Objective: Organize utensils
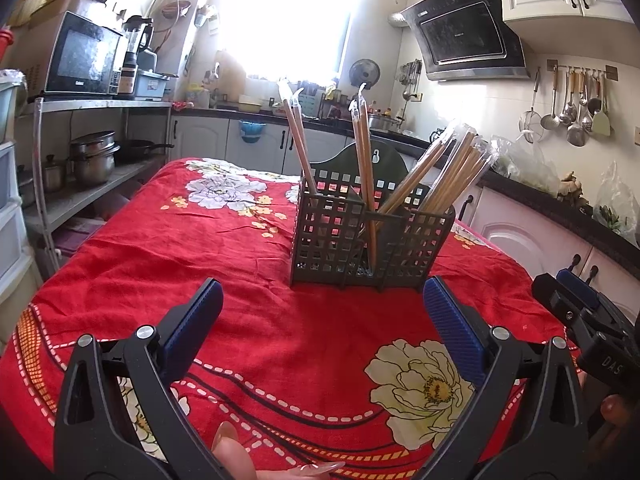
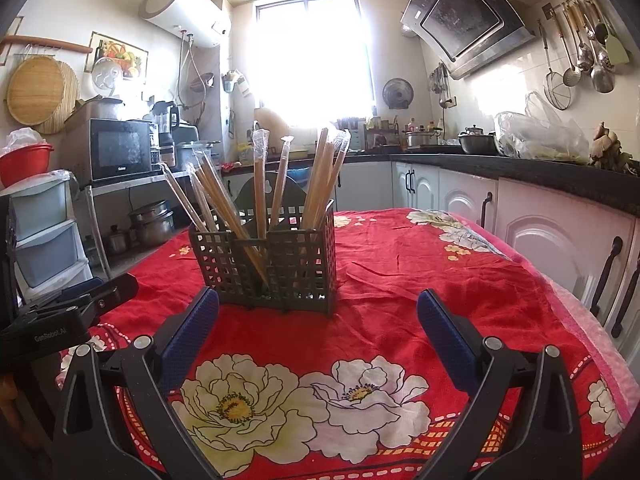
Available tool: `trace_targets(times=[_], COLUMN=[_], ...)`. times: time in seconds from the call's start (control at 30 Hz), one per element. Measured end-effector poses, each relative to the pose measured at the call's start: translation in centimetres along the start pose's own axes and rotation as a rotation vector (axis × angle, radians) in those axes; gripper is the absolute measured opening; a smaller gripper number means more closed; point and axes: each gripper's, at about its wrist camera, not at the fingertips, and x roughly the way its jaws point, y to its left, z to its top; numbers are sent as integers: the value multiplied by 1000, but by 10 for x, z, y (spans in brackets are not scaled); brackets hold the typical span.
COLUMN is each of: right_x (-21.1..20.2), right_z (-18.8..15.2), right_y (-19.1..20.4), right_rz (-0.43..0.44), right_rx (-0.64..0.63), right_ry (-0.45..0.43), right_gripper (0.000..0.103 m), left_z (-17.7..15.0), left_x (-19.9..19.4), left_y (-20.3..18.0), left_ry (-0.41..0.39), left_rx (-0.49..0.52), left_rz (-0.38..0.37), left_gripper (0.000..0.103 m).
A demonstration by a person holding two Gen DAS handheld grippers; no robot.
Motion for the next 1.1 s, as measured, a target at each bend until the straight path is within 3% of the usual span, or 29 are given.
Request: trace_targets(times=[1.1], right_x=[0], right_z=[-1], right_y=[1], right_rz=[0], right_rx=[-5], right_ry=[2], right_gripper=[97], left_z=[-1], left_x=[4], left_y=[2], left_ry=[12], left_rx=[-7], left_rz=[-3], left_gripper=[93])
